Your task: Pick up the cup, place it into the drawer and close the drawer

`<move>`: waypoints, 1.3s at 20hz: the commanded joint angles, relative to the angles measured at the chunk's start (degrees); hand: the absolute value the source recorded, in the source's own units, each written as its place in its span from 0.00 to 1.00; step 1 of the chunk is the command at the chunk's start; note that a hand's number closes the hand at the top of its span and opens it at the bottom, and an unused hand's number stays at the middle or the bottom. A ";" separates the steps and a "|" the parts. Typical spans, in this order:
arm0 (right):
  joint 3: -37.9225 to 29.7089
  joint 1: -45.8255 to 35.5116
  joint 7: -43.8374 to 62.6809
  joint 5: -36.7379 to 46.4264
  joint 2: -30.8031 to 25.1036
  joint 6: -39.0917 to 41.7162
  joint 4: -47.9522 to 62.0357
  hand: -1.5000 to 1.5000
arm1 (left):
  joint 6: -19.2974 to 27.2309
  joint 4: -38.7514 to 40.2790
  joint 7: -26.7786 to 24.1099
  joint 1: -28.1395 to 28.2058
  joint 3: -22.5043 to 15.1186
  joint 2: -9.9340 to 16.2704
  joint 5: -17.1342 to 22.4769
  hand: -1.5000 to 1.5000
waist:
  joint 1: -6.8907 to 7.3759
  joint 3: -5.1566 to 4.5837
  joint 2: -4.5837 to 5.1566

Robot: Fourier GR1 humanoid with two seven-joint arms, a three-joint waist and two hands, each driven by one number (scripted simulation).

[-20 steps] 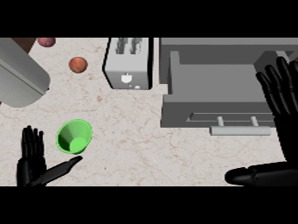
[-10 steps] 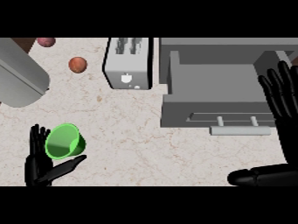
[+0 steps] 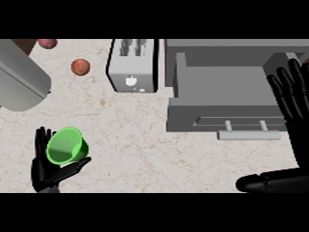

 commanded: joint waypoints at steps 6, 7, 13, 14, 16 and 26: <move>1.49 0.56 3.44 0.93 0.64 -1.52 -3.65 0.00 | -8.42 6.31 -1.42 -5.34 -0.48 0.24 2.22 0.00 | -0.08 -0.01 -0.03; -2.76 -2.61 3.20 -2.98 -1.59 0.05 -0.74 0.00 | -12.32 11.63 -6.68 -4.09 0.37 1.38 2.05 0.00 | -0.12 -0.04 0.08; -4.61 -4.24 4.53 -4.18 -3.32 0.63 0.12 0.00 | -12.98 6.66 -4.92 -4.68 -1.59 0.00 2.83 1.00 | 0.03 0.00 0.00; -2.45 -4.73 1.99 -1.35 -1.73 -0.12 3.17 0.00 | -13.70 2.84 -5.42 -2.16 -2.79 -0.75 2.52 1.00 | 0.32 0.02 -0.03; 2.11 0.76 3.47 1.97 0.44 -1.24 -3.28 0.00 | -11.72 6.62 -6.96 -6.54 -0.79 1.66 2.69 1.00 | -0.09 -0.01 -0.01; -2.61 0.85 -2.26 -1.86 -1.70 2.88 2.15 0.00 | -13.13 8.00 -10.15 -9.21 -4.77 2.32 -1.71 1.00 | -0.22 -0.01 0.08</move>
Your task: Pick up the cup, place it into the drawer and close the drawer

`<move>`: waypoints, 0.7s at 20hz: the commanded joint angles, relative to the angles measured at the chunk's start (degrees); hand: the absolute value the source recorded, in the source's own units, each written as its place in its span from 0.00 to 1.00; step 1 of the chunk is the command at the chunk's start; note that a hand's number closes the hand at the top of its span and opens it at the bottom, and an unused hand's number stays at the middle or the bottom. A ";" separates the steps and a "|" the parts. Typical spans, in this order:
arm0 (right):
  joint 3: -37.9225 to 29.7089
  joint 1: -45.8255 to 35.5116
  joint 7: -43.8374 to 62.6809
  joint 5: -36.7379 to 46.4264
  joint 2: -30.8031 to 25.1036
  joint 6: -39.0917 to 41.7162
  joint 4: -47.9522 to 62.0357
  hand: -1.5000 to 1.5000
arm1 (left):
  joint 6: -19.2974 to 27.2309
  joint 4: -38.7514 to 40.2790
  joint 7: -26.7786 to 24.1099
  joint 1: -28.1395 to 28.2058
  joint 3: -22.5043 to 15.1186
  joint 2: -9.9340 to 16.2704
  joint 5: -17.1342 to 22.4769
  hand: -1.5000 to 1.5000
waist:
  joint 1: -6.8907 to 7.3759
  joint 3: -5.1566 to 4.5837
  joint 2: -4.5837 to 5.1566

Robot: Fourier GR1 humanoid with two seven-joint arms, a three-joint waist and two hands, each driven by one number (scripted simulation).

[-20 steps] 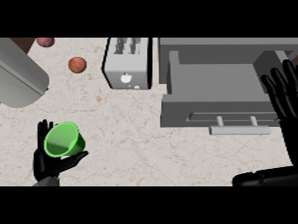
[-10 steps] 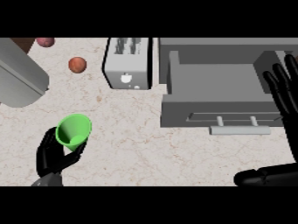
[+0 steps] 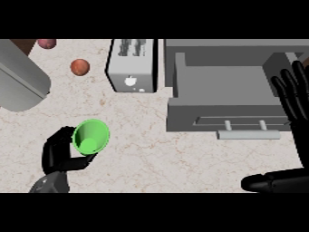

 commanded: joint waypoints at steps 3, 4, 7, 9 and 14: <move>1.34 1.36 -2.51 1.99 1.12 0.04 1.71 0.00 | -2.42 -1.11 -3.05 -2.67 -0.65 1.17 -0.54 1.00 | 0.08 0.02 -0.03; 1.22 1.46 0.47 -0.18 0.78 0.18 -1.30 0.00 | -0.69 -3.55 -0.80 -3.50 -1.88 -0.95 -0.75 1.00 | 0.06 0.03 -0.11; -0.76 0.26 2.33 -2.07 -0.32 0.20 -1.20 0.00 | -2.64 -4.49 -3.28 -3.26 -1.89 -1.40 -0.16 1.00 | 0.05 0.02 -0.07; -2.99 -4.13 0.52 -1.04 -1.28 -0.45 3.60 0.00 | -4.65 -13.30 0.97 0.11 -4.73 -1.19 -0.21 1.00 | 1.07 0.09 -0.25; -1.20 1.41 1.88 -1.35 -0.55 0.19 -1.27 0.00 | -0.01 -25.64 11.56 -0.61 -9.55 -2.70 -1.37 1.00 | 0.62 0.11 -0.42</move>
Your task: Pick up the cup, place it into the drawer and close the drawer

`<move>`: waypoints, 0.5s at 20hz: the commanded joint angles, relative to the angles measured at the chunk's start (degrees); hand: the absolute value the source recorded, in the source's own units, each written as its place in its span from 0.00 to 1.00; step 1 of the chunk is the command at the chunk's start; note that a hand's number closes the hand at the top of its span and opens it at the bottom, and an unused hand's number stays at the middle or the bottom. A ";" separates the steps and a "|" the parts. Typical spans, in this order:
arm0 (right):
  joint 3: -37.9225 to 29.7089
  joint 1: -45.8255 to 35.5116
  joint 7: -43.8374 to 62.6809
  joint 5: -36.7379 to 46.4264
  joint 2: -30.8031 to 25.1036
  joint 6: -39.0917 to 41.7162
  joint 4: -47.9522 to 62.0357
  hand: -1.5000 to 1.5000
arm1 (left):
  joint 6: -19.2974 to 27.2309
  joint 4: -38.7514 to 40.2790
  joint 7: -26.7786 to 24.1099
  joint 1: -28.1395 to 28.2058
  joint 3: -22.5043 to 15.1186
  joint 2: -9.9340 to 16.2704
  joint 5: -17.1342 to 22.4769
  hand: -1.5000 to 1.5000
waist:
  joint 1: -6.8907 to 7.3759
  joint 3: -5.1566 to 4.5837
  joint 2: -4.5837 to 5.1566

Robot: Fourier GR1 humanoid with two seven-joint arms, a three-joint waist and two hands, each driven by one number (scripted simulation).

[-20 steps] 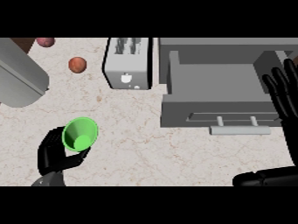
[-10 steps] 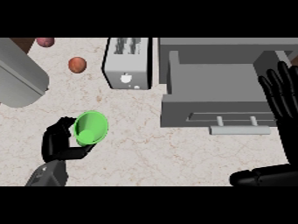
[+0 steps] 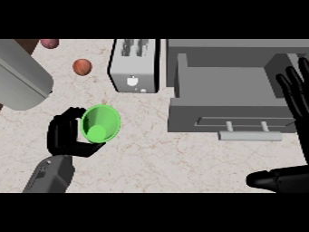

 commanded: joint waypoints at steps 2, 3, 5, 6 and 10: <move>-0.70 0.72 -2.27 -0.65 0.31 0.63 1.06 0.00 | -2.49 -16.44 8.36 4.07 -4.15 0.24 1.25 1.00 | 0.36 0.04 -0.11; -0.37 4.14 -1.86 -1.80 -0.29 2.65 0.01 0.00 | 1.84 -15.08 8.87 1.78 -4.43 -2.41 0.15 1.00 | -0.29 0.00 0.05; 1.26 -2.93 2.44 1.36 0.42 -1.67 0.81 0.00 | 4.03 -22.12 15.37 0.77 -6.15 -3.32 0.67 1.00 | 0.29 0.00 -0.05; 2.33 -1.30 0.51 3.00 1.03 -1.41 1.03 0.00 | 3.53 -17.41 15.06 -3.28 -5.02 -3.51 1.25 1.00 | -0.31 -0.04 0.14; -3.84 -0.32 2.82 -4.26 -2.49 1.37 -1.39 0.00 | 7.02 -29.61 23.82 -1.01 -6.40 -4.13 2.67 1.00 | -0.35 -0.03 0.10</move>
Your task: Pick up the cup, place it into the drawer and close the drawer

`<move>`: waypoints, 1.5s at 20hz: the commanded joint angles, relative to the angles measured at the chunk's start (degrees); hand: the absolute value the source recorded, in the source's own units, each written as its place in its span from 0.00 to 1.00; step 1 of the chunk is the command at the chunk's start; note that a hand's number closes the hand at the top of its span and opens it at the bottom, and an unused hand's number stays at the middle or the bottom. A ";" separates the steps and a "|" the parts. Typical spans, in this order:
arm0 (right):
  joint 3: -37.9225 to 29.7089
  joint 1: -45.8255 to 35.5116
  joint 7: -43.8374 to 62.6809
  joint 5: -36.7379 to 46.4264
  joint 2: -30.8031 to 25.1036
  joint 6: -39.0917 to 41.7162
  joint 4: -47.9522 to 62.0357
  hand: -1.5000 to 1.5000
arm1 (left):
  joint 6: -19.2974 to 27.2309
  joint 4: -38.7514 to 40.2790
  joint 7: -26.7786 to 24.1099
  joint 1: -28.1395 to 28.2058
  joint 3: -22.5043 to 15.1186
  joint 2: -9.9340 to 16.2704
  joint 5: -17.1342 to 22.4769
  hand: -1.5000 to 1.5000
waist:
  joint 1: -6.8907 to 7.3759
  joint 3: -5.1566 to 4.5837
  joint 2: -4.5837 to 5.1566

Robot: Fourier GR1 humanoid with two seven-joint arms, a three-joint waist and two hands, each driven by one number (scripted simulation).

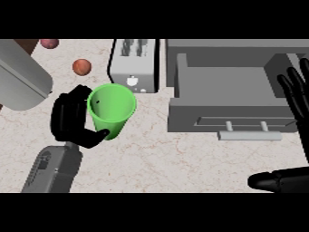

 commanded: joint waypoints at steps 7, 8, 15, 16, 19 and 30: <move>-3.00 2.64 1.21 -3.89 -2.07 2.06 -3.62 0.00 | 9.87 -6.06 18.33 -16.75 0.37 -0.65 0.34 1.00 | -0.96 -0.01 0.10; 3.48 -3.15 -0.58 5.62 1.51 -2.37 2.93 0.00 | 13.70 -10.95 18.62 -12.96 -5.06 -3.22 -1.06 1.00 | -0.08 -0.03 0.12; 1.46 1.45 -0.72 1.40 1.16 -0.41 -1.06 0.00 | 19.47 -2.02 20.22 -25.80 -4.98 -3.29 -4.99 1.00 | -0.89 -0.03 0.20; 1.67 2.85 -1.31 1.11 1.64 -0.15 -1.32 0.00 | 17.99 -8.08 26.00 -24.93 -3.67 -2.15 -4.89 1.00 | -0.54 -0.02 0.11; 3.17 1.19 0.33 2.75 1.83 -1.22 -2.31 0.00 | 20.49 -2.51 24.37 -28.74 -5.23 -3.30 -6.63 1.00 | -0.61 -0.03 0.15; -1.49 1.50 -0.47 -1.56 -1.18 1.82 -0.81 0.00 | 27.37 19.13 19.10 -42.05 -10.37 -3.31 -1.65 1.00 | -1.75 -0.01 0.37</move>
